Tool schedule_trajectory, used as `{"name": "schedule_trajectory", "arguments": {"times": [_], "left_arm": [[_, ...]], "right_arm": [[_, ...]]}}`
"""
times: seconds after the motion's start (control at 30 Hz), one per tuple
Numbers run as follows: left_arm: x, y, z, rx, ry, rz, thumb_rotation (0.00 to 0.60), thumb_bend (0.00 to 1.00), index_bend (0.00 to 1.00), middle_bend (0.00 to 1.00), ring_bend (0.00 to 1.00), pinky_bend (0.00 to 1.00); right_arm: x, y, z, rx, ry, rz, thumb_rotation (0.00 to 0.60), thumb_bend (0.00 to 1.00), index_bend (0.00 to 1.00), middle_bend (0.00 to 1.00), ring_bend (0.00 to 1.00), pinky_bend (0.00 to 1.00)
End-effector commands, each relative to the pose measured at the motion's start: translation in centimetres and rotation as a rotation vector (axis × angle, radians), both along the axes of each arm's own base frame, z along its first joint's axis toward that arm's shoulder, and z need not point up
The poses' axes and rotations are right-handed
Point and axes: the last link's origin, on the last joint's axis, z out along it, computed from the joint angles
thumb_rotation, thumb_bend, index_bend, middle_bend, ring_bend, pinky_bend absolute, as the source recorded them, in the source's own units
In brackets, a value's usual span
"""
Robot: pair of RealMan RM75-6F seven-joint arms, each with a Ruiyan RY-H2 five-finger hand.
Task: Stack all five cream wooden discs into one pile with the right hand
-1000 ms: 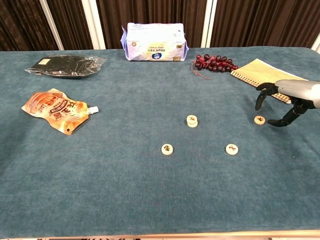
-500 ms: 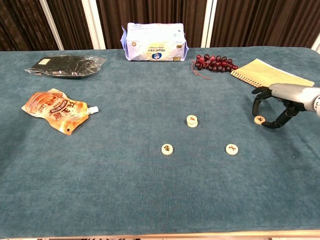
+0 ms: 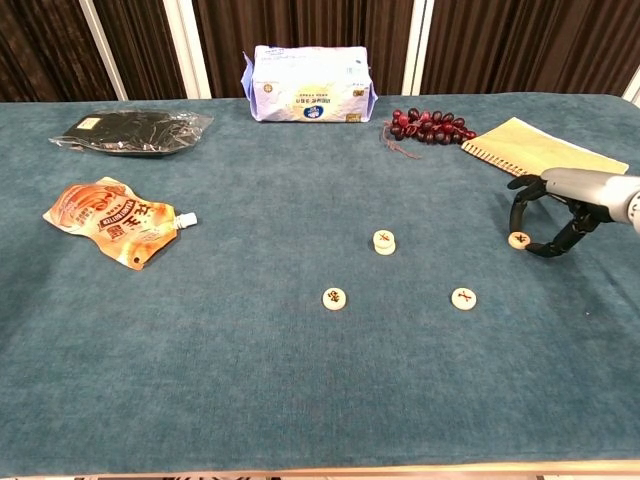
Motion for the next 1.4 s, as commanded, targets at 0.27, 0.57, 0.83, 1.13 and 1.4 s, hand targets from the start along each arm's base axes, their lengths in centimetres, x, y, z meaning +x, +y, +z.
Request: {"name": "schedule_trajectory", "arguments": {"times": [0.27,0.57,0.83,1.13,1.4], "left_arm": [[-0.06,-0.03,-0.04,-0.001,0.002,0.004,0.6,0.62,0.14,0.0,0.0,0.0],[-0.05,-0.04,-0.04,-0.002,0.002,0.003,0.6,0.62,0.14,0.0,0.0,0.0],[-0.02,-0.04,-0.09,-0.004,0.0,0.003,0.6,0.62,0.14,0.0,0.0,0.0],[-0.03,-0.06,-0.1,-0.005,-0.001,0.004,0.6,0.62,0.14,0.0,0.0,0.0],[-0.02,-0.07,-0.1,-0.005,-0.007,0.006,0.6,0.62,0.14,0.0,0.0,0.0]], "right_arm": [[0.0,-0.01,-0.03,0.001,-0.003,0.001,0.6,0.43,0.47,0.0,0.0,0.0],[-0.08,0.1,-0.27,0.007,-0.008,-0.002,0.6,0.43,0.47,0.0,0.0,0.0],[-0.12,0.19,-0.28,0.01,-0.011,-0.004,0.6,0.43,0.47,0.0,0.0,0.0],[-0.18,0.23,-0.36,0.018,-0.011,-0.008,0.6,0.43,0.47,0.0,0.0,0.0],[0.31,0.07,-0.17,0.009,-0.032,-0.004,0.6,0.43,0.52,0.0,0.0,0.0]]}}
